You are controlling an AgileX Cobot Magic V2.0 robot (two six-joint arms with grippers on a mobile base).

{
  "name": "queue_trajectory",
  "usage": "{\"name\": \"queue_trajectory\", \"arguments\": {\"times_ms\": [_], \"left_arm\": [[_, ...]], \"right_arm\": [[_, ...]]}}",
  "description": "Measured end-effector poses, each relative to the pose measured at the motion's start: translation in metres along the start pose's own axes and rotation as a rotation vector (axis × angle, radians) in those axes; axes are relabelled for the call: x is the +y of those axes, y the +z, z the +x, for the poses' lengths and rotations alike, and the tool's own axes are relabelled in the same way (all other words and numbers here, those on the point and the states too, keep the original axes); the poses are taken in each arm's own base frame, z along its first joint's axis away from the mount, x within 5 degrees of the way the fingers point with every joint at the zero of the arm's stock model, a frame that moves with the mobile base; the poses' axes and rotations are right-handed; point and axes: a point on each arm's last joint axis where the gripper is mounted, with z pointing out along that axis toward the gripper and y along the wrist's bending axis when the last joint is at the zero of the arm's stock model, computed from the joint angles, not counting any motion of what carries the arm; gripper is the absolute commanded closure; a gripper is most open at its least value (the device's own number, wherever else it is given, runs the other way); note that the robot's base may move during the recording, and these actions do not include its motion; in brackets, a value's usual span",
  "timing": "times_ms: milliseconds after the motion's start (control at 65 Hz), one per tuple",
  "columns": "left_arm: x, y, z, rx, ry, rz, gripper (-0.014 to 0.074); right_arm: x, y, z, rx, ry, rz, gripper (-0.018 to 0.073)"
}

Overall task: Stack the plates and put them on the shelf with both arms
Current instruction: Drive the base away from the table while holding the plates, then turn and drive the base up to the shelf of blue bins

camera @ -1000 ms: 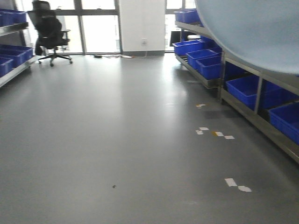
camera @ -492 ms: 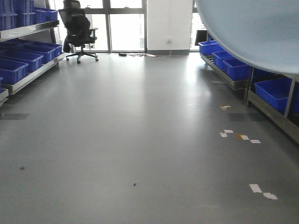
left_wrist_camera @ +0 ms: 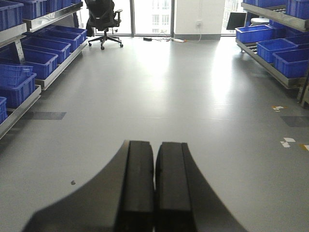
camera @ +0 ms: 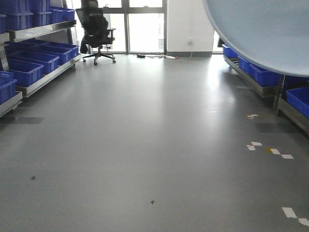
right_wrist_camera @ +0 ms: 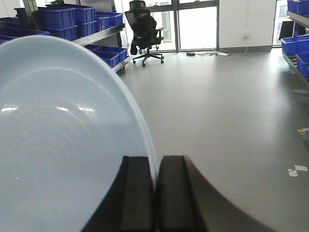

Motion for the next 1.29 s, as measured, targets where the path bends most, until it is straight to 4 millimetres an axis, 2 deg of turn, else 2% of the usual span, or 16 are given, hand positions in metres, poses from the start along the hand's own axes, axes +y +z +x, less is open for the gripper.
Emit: {"name": "queue_trajectory", "arguments": {"times_ms": [1292], "left_arm": [[0.0, 0.0, 0.0, 0.0, 0.0, 0.0, 0.0514]], "right_arm": [[0.0, 0.0, 0.0, 0.0, 0.002, 0.0, 0.0503]]}}
